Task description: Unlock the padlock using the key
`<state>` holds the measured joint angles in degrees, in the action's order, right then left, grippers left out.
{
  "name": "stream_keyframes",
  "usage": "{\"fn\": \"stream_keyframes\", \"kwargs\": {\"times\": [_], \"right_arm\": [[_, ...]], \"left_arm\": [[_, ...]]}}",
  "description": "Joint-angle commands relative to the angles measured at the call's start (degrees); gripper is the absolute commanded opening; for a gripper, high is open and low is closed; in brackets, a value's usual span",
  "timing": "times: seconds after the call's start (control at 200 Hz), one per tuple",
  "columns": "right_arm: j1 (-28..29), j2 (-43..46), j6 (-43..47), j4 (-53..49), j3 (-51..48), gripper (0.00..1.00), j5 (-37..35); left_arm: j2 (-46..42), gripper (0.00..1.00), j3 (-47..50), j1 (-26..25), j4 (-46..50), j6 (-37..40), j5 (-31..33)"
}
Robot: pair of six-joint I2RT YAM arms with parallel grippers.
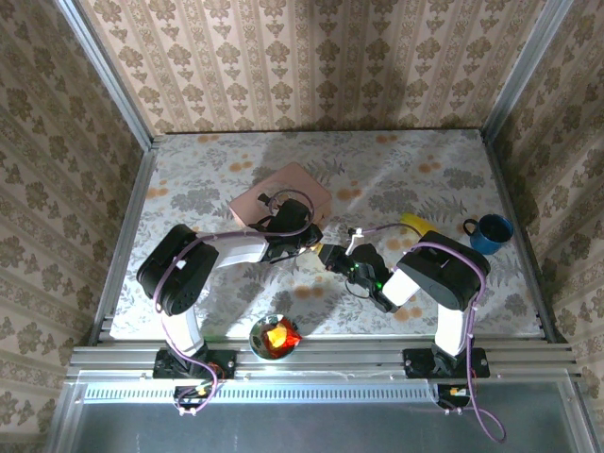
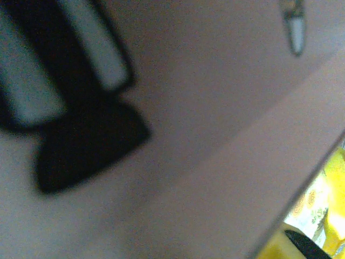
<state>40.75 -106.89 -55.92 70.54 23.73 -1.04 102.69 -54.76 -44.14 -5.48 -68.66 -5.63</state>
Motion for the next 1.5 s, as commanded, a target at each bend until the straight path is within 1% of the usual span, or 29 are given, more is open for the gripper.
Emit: {"fn": "stream_keyframes", "kwargs": {"times": [0.0, 0.105, 0.25, 0.38, 0.525, 0.64, 0.735, 0.865, 1.125, 1.495], "right_arm": [[-0.2, 0.4, -0.1, 1.4, 0.6, 0.15, -0.8], [-0.2, 0.4, -0.3, 1.4, 0.4, 0.18, -0.9], [-0.2, 0.4, -0.7, 1.4, -0.1, 0.18, -0.7], [-0.2, 0.8, -0.9, 1.6, -0.8, 0.13, -0.8], [-0.2, 1.2, -0.8, 1.6, -1.2, 0.11, -0.7], [-0.2, 1.2, -0.7, 1.7, -1.5, 0.07, -1.0], [-0.2, 0.8, -0.2, 2.0, -1.0, 0.03, -1.2], [-0.3, -0.7, 0.0, 3.0, 0.6, 0.00, -0.8], [-0.5, -1.3, 1.4, 3.3, 3.7, 0.00, 0.0], [-2.9, -2.5, 2.6, 2.9, 7.2, 0.01, 2.2]], "left_arm": [[1.3, 0.00, 1.1, -0.4, -0.4, -2.0, -6.6], [1.2, 0.00, 1.2, -0.3, -0.6, -2.0, -6.6], [1.0, 0.00, 1.3, -0.2, -0.7, -2.0, -6.5], [1.0, 0.00, 1.5, -0.1, -0.9, -2.2, -6.5], [1.0, 0.00, 1.5, -0.1, -1.1, -2.3, -6.5], [1.0, 0.00, 1.5, -0.1, -1.1, -2.2, -6.6], [1.0, 0.00, 1.5, -0.1, -1.2, -2.1, -6.8], [1.2, 0.00, 1.1, -0.5, -1.2, -1.7, -7.3], [0.9, 0.00, 0.8, -1.0, -0.2, -0.8, -7.3], [0.9, 0.00, 0.4, -1.7, -0.8, -0.2, -7.6]]}}
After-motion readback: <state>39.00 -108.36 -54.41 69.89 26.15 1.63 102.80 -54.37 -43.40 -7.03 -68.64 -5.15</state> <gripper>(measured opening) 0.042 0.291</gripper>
